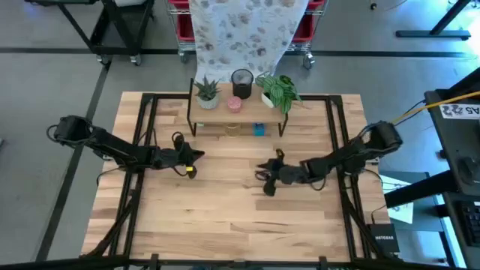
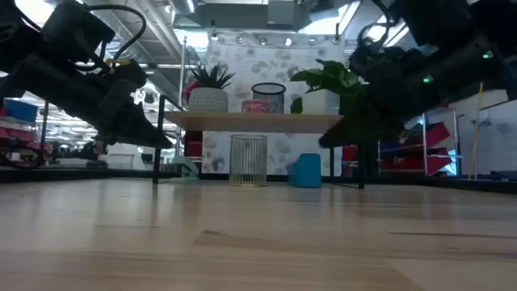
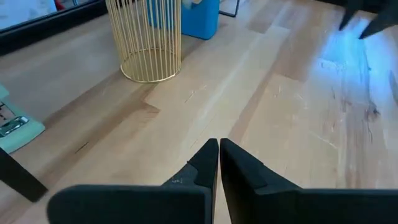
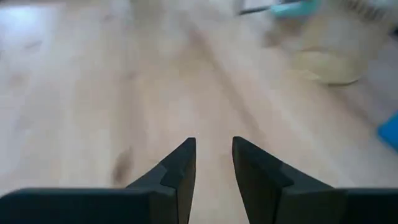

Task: Stock shelves
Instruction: Remove the blue dispenser holder under the shelf

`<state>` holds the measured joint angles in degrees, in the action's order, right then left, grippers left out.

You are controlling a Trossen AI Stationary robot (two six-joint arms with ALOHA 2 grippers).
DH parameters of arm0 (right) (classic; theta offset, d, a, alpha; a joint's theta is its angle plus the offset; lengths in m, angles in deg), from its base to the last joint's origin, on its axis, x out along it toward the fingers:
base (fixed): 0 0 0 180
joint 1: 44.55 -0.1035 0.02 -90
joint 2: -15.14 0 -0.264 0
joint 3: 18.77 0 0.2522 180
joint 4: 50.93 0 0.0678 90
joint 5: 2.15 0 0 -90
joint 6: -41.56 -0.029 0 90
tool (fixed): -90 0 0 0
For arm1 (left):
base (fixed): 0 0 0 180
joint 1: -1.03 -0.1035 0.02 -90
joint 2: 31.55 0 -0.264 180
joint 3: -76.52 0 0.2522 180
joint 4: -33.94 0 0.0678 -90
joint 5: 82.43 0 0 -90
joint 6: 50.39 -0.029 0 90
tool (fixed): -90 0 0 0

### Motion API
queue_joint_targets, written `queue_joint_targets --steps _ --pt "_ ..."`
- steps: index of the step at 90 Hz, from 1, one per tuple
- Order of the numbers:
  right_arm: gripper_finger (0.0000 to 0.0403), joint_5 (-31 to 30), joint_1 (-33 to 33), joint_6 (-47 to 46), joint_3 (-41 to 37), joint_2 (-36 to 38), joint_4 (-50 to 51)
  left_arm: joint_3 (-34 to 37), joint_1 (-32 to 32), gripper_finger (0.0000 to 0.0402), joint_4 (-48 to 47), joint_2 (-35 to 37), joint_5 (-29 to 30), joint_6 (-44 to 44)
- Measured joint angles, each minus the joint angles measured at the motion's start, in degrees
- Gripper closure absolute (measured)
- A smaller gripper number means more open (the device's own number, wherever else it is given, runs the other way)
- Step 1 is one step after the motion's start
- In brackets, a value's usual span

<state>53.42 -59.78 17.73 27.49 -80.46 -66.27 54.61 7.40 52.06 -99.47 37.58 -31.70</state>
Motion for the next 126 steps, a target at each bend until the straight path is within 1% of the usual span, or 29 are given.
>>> queue_joint_targets --steps 7,12,22,29,34,39,47,57,64,70,82,88,105,116,126 --pt "0.031 -4.18 0.13 -6.37 3.14 -3.66 2.48 0.0 0.0 0.0401 0.01 0.0 0.49 0.01" --pt "0.031 -6.24 -0.17 -8.01 5.34 -5.87 4.43 0.0 -0.02 0.0401 0.21 0.0 0.83 0.01" --pt "0.0309 -12.45 -0.26 -10.29 9.51 -9.9 7.5 0.0 -0.15 0.0401 0.32 0.0 0.86 -0.9" --pt "0.0297 -17.22 -0.07 -11.67 11.81 -12.16 10.73 0.0 -0.15 0.0401 0.28 0.0 0.86 -1.43" --pt "0.0279 -20.63 0.14 -15.29 12.46 -13.15 13.71 -0.02 -0.15 0.0401 0.18 -0.02 0.86 -1.81" --pt "0.0255 -22.1 0.7 -20.47 12.82 -13.53 16.44 -0.02 -0.15 0.0401 0.34 -0.02 0.86 -2.41" --pt "0.0205 -24.7 1.42 -29.23 12.29 -13.45 21.67 -0.02 -0.15 0.0401 0.32 -0.02 0.86 -2.48" --pt "0.0141 -29.87 2.32 -35.23 10.81 -13.45 23.34 -0.02 -0.15 0.0401 0.3 -0.02 0.86 -3.34" --pt "0.0102 -30.59 3.29 -39.1 10.65 -14.91 22.05 -0.04 -0.15 0.0401 0.32 -0.02 0.86 -4.16" --pt "0.0074 -30.82 4.03 -39.98 10.69 -17.43 19.18 -0.04 -0.19 0.0401 0.34 -0.04 0.88 -4.14" --pt "0.004 -32.65 5.97 -40.03 12.44 -23.5 13.38 -0.04 -0.19 0.0401 0.64 -0.04 0.89 -4.07" --pt "0.0035 -34.86 7.1 -39.11 14.1 -26.47 12.48 -0.04 -0.21 0.0401 0.48 -0.04 0.88 -3.88" --pt "0.0035 -37.55 10.02 -36.3 20.54 -31.39 12.37 -0.04 -0.29 0.0401 0.5 -0.04 0.9 -3.88" --pt "0.0038 -36.08 12.03 -33.93 22.23 -31.61 12.28 -0.04 -0.87 0.0401 0.39 -0.04 0.88 -3.46" --pt "0.0038 -33.44 14.98 -32.92 22.34 -31.51 12.36 -0.04 -0.91 0.0401 0.3 -0.04 0.81 -3.44"
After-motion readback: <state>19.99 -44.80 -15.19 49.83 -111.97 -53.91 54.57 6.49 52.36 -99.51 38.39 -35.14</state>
